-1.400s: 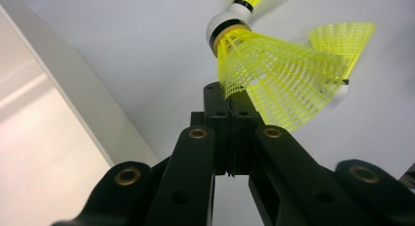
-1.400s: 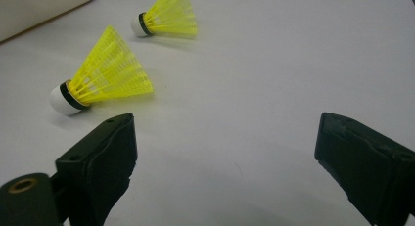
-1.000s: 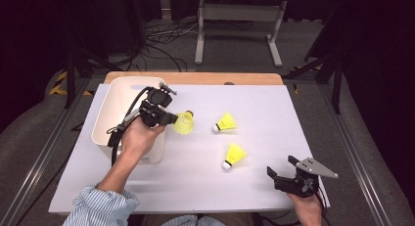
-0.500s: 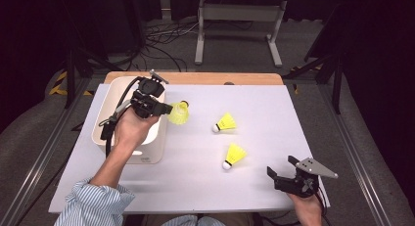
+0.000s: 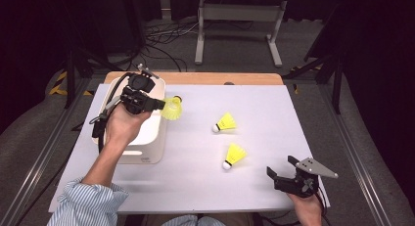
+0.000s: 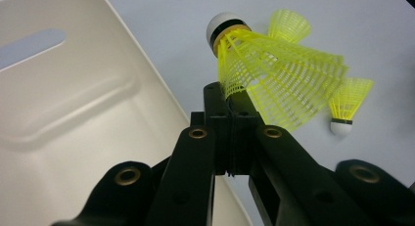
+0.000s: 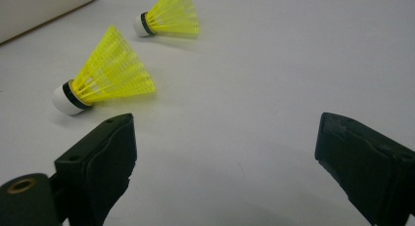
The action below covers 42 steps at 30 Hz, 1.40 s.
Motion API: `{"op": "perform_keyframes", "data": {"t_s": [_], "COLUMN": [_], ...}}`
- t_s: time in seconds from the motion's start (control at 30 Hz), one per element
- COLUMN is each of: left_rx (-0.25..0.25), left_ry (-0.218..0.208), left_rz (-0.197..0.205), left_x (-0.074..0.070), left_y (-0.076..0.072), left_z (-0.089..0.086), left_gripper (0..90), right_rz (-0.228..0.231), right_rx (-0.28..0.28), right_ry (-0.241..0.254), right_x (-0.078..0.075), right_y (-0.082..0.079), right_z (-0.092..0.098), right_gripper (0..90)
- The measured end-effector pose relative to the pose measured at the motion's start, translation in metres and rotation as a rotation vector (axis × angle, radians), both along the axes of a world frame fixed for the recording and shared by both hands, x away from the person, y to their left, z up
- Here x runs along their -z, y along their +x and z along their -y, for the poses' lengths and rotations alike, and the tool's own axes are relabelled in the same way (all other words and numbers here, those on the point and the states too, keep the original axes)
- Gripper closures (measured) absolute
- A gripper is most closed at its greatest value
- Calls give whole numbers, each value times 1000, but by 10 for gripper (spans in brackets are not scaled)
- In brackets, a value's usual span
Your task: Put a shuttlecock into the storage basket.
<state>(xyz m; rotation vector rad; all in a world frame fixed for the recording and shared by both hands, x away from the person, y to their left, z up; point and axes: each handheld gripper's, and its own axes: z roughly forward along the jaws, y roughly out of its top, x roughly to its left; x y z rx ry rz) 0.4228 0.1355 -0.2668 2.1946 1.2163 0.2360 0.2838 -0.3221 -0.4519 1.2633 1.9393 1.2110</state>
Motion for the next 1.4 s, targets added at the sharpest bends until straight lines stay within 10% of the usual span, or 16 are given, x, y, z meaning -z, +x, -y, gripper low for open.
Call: {"op": "perform_keyframes", "data": {"t_s": [1.4], "left_rx": [-112], "left_ry": [9], "left_rz": [14], "left_x": [8], "left_y": [-1], "left_z": [-48], "left_gripper": [898], "right_rz": [-3], "right_rx": [2], "right_ry": [-2], "right_x": [0], "right_y": [0], "right_z": [0], "right_gripper": [91]}}
